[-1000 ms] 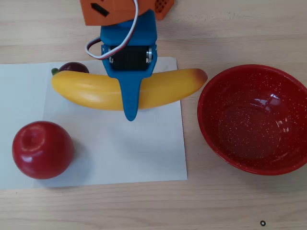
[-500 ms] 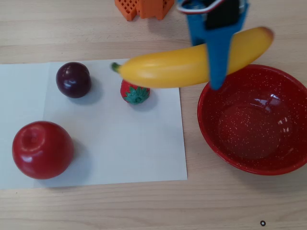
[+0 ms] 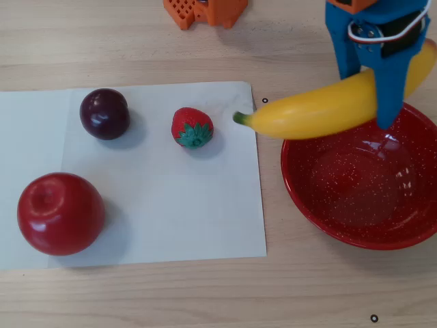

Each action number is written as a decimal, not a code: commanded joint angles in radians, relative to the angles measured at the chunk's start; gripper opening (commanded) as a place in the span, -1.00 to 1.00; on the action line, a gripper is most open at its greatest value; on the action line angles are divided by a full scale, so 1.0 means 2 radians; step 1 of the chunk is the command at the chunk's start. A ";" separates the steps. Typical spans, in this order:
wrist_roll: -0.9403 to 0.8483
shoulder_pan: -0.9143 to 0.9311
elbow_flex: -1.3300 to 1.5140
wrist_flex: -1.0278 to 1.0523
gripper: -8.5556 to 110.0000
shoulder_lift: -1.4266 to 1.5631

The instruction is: Grasp the banana and put it in the red bowl

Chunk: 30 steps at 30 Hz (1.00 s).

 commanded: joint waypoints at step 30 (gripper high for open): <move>-0.034 0.036 0.041 -0.057 -0.15 -0.005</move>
